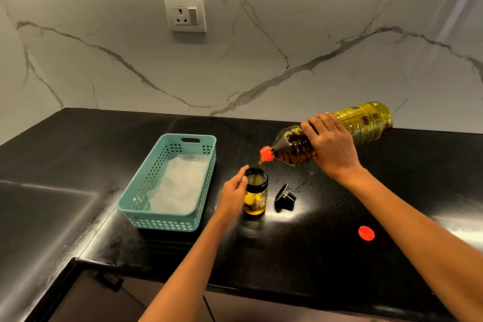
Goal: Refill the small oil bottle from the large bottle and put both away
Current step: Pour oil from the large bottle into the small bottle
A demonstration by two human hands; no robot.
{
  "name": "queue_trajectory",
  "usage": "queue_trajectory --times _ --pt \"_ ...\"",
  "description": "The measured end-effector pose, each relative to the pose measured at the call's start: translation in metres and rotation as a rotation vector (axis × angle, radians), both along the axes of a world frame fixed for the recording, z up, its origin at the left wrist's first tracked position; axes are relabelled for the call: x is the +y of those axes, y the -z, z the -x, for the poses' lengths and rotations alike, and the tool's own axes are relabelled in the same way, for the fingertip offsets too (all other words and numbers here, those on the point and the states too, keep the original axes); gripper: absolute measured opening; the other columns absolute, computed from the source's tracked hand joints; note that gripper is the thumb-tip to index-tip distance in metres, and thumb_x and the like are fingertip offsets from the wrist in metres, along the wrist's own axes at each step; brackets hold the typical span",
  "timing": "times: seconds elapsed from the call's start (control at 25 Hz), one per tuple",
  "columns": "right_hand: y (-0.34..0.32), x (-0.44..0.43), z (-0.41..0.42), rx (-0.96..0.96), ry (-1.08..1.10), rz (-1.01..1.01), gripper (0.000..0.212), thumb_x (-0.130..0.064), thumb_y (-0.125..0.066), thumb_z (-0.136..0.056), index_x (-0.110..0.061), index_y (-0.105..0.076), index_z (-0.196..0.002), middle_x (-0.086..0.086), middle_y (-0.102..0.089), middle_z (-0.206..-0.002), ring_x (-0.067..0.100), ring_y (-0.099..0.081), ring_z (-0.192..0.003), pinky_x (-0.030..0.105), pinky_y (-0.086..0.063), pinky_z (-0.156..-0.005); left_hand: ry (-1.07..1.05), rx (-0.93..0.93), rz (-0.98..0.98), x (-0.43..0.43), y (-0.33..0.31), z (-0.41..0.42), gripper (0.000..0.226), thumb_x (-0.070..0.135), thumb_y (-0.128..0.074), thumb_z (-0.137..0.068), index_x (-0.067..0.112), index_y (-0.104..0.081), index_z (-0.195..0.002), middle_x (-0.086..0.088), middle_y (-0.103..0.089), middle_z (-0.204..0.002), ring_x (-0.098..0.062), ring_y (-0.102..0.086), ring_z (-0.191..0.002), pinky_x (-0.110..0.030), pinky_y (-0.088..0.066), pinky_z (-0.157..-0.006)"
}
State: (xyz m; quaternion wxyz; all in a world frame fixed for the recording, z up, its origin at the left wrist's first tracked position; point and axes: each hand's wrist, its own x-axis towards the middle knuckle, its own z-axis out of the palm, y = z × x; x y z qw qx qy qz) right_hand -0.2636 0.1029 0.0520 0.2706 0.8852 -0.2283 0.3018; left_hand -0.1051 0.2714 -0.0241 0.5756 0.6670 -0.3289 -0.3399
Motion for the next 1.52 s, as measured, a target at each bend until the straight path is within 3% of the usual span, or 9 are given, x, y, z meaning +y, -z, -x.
queue_trajectory --times 0.2,0.48,0.76,1.0,1.2,1.52 --pt "0.000 0.002 -0.001 0.002 0.005 0.002 0.052 -0.003 -0.076 -0.062 -0.002 -0.057 -0.110 0.020 -0.061 -0.102 0.038 -0.058 -0.098 0.046 -0.041 -0.098 -0.019 -0.004 0.021 0.000 -0.001 0.002 0.038 0.010 -0.036 -0.098 0.012 -0.042 -0.136 -0.004 -0.046 -0.139 -0.005 -0.038 -0.123 -0.018 -0.029 -0.100" --pt "0.002 0.004 -0.001 0.009 0.012 -0.002 0.052 -0.004 -0.077 -0.063 -0.002 -0.056 -0.110 0.021 -0.061 -0.103 0.038 -0.058 -0.098 0.046 -0.041 -0.099 -0.019 -0.014 0.014 -0.001 0.001 0.002 0.039 0.011 -0.036 -0.099 0.013 -0.041 -0.137 -0.005 -0.043 -0.143 -0.013 -0.035 -0.133 -0.020 -0.027 -0.102" --pt "0.004 0.008 0.002 0.017 0.026 -0.008 0.052 -0.002 -0.077 -0.062 -0.002 -0.056 -0.110 0.021 -0.061 -0.102 0.039 -0.058 -0.098 0.046 -0.041 -0.098 -0.025 -0.025 0.011 0.001 -0.004 0.005 0.039 0.011 -0.035 -0.099 0.013 -0.041 -0.137 -0.004 -0.044 -0.141 -0.001 -0.034 -0.118 -0.017 -0.028 -0.098" --pt "0.007 0.007 0.002 0.018 0.043 0.015 0.050 -0.002 -0.075 -0.064 -0.002 -0.055 -0.110 0.021 -0.061 -0.102 0.039 -0.057 -0.098 0.046 -0.041 -0.098 -0.039 -0.022 0.002 0.001 -0.002 0.005 0.038 0.012 -0.035 -0.099 0.016 -0.042 -0.136 -0.006 -0.045 -0.141 -0.012 -0.037 -0.130 -0.019 -0.029 -0.099" --pt "0.008 0.009 0.001 0.015 0.062 0.014 0.053 -0.001 -0.076 -0.062 -0.003 -0.054 -0.110 0.020 -0.061 -0.102 0.038 -0.057 -0.098 0.046 -0.041 -0.098 -0.030 -0.014 0.019 0.002 -0.005 0.007 0.039 0.011 -0.034 -0.099 0.013 -0.040 -0.137 -0.005 -0.044 -0.141 -0.006 -0.037 -0.124 -0.018 -0.029 -0.097" --pt "0.008 0.011 0.003 0.017 0.077 0.017 0.053 -0.002 -0.076 -0.063 -0.004 -0.054 -0.111 0.020 -0.060 -0.103 0.038 -0.057 -0.098 0.045 -0.041 -0.099 -0.030 -0.035 0.002 0.001 -0.003 0.006 0.039 0.013 -0.033 -0.099 0.015 -0.040 -0.138 -0.005 -0.042 -0.143 -0.013 -0.035 -0.132 -0.019 -0.028 -0.100"
